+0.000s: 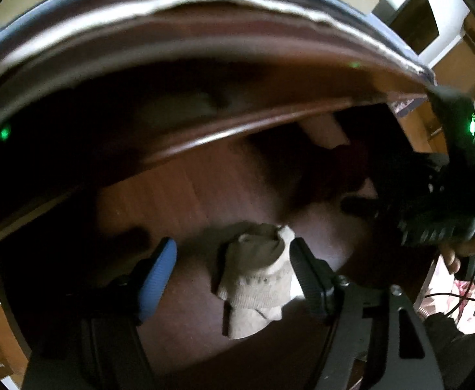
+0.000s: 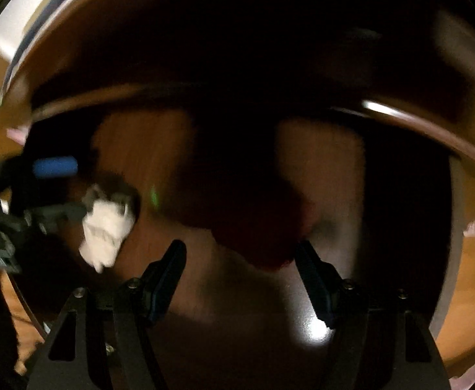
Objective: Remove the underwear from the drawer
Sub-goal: 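Close left tool on beige sock while right tool reaches for dark red sock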
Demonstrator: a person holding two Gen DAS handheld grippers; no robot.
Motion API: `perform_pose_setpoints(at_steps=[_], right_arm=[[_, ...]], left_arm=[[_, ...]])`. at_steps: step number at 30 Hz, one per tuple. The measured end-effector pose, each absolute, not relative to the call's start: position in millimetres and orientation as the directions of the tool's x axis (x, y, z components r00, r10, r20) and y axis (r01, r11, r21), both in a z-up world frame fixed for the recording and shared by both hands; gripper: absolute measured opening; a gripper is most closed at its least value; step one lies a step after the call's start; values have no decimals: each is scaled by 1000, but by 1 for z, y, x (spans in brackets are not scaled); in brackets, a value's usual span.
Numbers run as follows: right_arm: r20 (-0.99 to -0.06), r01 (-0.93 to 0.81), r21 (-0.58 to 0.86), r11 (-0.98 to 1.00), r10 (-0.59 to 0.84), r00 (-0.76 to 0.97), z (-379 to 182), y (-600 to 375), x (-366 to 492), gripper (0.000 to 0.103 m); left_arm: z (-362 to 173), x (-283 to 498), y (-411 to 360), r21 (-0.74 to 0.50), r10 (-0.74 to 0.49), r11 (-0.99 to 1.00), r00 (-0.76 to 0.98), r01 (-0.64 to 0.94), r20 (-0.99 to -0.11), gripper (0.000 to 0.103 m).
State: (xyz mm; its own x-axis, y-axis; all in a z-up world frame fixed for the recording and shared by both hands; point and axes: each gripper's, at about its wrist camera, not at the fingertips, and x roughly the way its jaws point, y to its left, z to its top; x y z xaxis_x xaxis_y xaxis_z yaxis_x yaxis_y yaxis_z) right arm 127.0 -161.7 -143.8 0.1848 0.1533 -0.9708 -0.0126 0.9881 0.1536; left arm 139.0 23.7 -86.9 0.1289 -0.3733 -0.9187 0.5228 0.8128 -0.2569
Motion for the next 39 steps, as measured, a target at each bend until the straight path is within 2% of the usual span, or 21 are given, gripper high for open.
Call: perform_pose_setpoints(at_steps=[2, 3, 4, 9, 11, 12, 13, 16, 20, 25, 29, 32, 33, 34, 36, 39], right_arm=[[-978, -49, 133, 990, 139, 154, -149, -153, 127, 69], [-981, -71, 133, 989, 141, 135, -152, -149, 128, 61], [-983, -96, 134, 986, 144, 110, -157, -145, 128, 47], [-993, -186, 68, 980, 85, 81, -163, -130, 127, 25], [-992, -189, 103, 977, 115, 52, -163, -129, 122, 18], [-988, -181, 139, 974, 148, 34, -163, -129, 118, 9], [-982, -165, 185, 969, 189, 14, -164, -130, 114, 7], [-969, -132, 236, 963, 243, 44, -155, -135, 98, 7], [-917, -97, 346, 933, 358, 176, -122, -156, 76, 7], [-906, -83, 328, 941, 339, 255, -106, -177, 63, 10], [-931, -160, 219, 962, 256, 260, -101, -170, 95, 13], [-930, -232, 201, 952, 259, 259, -100, -162, 102, 17], [-929, -264, 186, 946, 257, 265, -95, -167, 104, 27], [-930, -299, 158, 941, 244, 276, -93, -162, 105, 46], [-931, -369, 85, 925, 206, 302, -90, -151, 107, 65], [-932, -480, -25, 877, 153, 327, -90, -132, 110, 65]], left_arm=[[-84, 140, 27, -252, -366, 818, 131, 517, -921, 74], [-84, 144, 25, -247, -362, 819, 133, 518, -923, 74], [-83, 144, 26, -245, -360, 820, 134, 518, -923, 74], [-79, 144, 31, -245, -361, 820, 136, 517, -922, 74], [-80, 146, 30, -247, -362, 821, 135, 515, -922, 74], [-79, 146, 33, -248, -363, 821, 135, 514, -922, 74], [-78, 146, 36, -250, -364, 821, 134, 514, -922, 74], [-76, 147, 42, -252, -367, 821, 135, 512, -920, 74], [-77, 145, 44, -253, -365, 819, 129, 514, -922, 74], [-88, 130, 22, -252, -364, 814, 122, 524, -923, 74], [-92, 124, 16, -256, -370, 813, 123, 523, -921, 75], [-100, 120, 11, -252, -363, 814, 120, 522, -924, 76], [-101, 120, 12, -250, -360, 816, 119, 522, -925, 76], [-101, 121, 14, -249, -358, 816, 118, 521, -926, 76], [-101, 120, 14, -249, -358, 816, 118, 521, -926, 76], [-98, 117, 15, -244, -356, 815, 122, 525, -927, 76]])
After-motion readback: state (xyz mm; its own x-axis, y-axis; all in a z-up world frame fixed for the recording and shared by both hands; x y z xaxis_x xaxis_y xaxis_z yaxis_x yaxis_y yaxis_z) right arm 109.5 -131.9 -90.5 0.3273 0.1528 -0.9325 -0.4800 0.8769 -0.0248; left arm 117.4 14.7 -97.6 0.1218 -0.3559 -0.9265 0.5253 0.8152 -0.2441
